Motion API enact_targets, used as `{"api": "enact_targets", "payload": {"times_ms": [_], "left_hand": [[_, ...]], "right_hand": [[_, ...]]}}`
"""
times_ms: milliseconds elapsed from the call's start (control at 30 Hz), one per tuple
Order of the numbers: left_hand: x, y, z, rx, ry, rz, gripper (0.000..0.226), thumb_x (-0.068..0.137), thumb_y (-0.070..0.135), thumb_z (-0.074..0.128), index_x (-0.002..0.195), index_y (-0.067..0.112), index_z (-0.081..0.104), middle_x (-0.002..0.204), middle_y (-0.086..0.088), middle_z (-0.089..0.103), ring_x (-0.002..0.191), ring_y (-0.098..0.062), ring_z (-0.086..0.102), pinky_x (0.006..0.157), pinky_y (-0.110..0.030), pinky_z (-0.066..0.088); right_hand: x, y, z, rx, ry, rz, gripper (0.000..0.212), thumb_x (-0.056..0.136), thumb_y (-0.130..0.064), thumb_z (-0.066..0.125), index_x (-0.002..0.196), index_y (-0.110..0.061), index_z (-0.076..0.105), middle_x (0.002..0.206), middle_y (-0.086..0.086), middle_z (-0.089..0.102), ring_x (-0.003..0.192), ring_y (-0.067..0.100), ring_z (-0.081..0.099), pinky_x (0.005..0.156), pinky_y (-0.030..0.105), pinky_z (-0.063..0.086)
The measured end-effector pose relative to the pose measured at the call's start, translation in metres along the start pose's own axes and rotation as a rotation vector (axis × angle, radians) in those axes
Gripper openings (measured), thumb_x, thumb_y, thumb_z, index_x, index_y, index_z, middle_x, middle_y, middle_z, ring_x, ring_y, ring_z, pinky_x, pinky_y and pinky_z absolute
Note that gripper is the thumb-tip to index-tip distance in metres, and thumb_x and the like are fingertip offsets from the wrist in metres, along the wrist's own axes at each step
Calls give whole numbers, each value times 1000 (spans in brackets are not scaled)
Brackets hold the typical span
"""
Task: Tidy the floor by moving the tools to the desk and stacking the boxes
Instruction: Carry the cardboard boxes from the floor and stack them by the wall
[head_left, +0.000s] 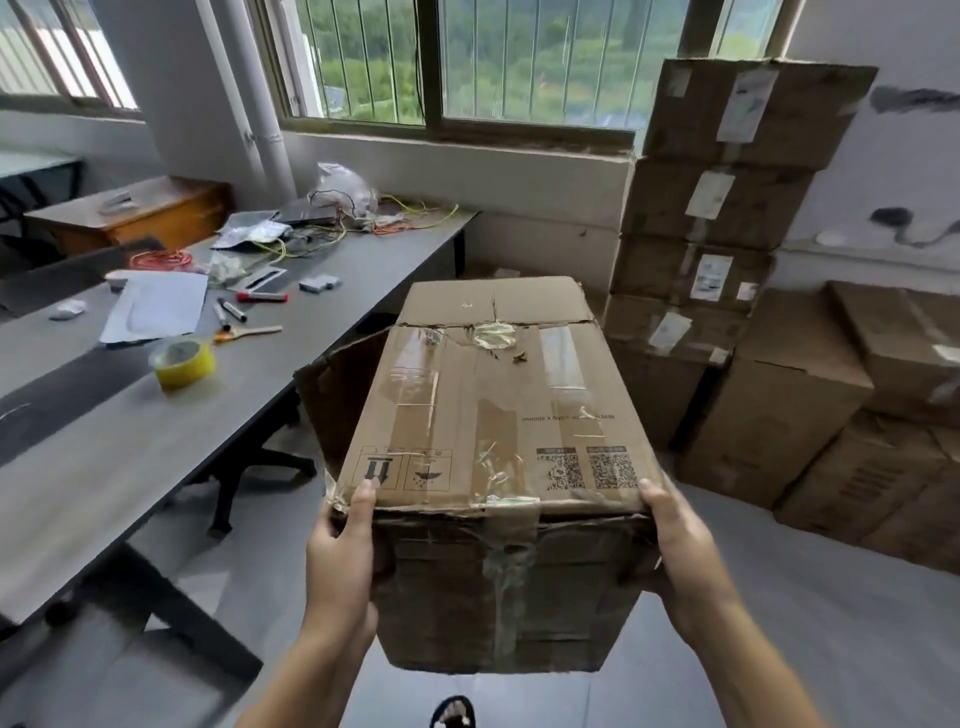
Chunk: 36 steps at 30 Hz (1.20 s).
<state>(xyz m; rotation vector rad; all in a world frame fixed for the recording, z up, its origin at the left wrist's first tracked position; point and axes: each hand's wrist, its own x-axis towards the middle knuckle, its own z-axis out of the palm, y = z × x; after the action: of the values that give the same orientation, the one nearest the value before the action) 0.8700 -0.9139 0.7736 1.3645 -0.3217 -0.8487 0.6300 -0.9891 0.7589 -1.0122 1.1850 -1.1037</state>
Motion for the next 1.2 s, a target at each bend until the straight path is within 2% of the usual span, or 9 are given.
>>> {"api": "enact_targets", "payload": {"times_ms": [100, 233, 300, 400, 500, 667, 867, 1100, 1200], "left_hand": [[78, 27, 49, 2, -16, 5, 9, 93, 31, 55, 100, 30, 60, 101, -2, 69, 95, -20, 65, 89, -46, 50], [165, 54, 113, 11, -55, 31, 23, 92, 32, 56, 114, 25, 59, 109, -3, 69, 101, -21, 65, 95, -48, 48], [205, 61, 145, 1, -71, 43, 26, 92, 32, 57, 117, 25, 59, 111, -3, 69, 102, -21, 65, 95, -47, 49], [267, 66, 199, -4, -94, 62, 27, 92, 33, 57, 117, 25, 59, 108, -3, 69, 100, -21, 65, 89, -41, 51], [328, 67, 259, -39, -125, 69, 28, 92, 31, 56, 119, 22, 59, 105, -3, 70, 97, -20, 66, 81, -37, 53], [419, 67, 353, -59, -128, 107, 32, 91, 33, 57, 121, 21, 60, 109, -4, 69, 100, -21, 65, 88, -41, 52], [520, 70, 450, -38, -168, 129, 37, 91, 33, 58, 125, 19, 58, 114, -3, 67, 107, -19, 63, 97, -41, 47], [636, 55, 544, 21, -239, 100, 42, 86, 41, 62, 124, 24, 59, 120, 2, 64, 114, -17, 58, 103, -41, 43], [695, 46, 579, 30, -269, 70, 47, 82, 44, 64, 124, 23, 59, 121, 0, 64, 115, -18, 57, 103, -42, 42]], "right_hand": [[83, -21, 26, 23, 24, 9, 28, 95, -37, 48, 119, -32, 61, 102, -8, 72, 99, 17, 66, 89, 48, 49], [175, -50, 50, 69, 37, -25, 45, 78, -47, 50, 120, -34, 60, 107, -5, 71, 102, 18, 66, 87, 45, 50], [220, -62, 56, 85, 51, -63, 45, 77, -46, 49, 119, -33, 61, 107, -5, 72, 103, 18, 66, 85, 42, 49], [294, -78, 61, 90, 45, -128, 43, 80, -45, 50, 120, -34, 60, 111, -4, 70, 105, 18, 65, 95, 47, 47], [378, -90, 59, 102, 37, -186, 40, 86, -43, 51, 123, -32, 58, 115, -1, 69, 110, 17, 63, 98, 42, 46], [514, -116, 51, 127, 25, -236, 33, 97, -28, 47, 128, -23, 56, 119, 1, 67, 112, 16, 62, 103, 38, 43], [640, -146, 45, 97, 28, -264, 63, 75, -52, 57, 130, -23, 54, 123, 1, 65, 117, 16, 59, 107, 43, 40], [765, -152, 47, 61, 179, -238, 71, 75, -60, 59, 135, -24, 51, 130, -7, 60, 122, 10, 53, 110, 41, 36], [820, -149, 56, 47, 229, -216, 65, 80, -56, 59, 136, -25, 49, 130, -7, 59, 122, 9, 53, 110, 40, 36]]}}
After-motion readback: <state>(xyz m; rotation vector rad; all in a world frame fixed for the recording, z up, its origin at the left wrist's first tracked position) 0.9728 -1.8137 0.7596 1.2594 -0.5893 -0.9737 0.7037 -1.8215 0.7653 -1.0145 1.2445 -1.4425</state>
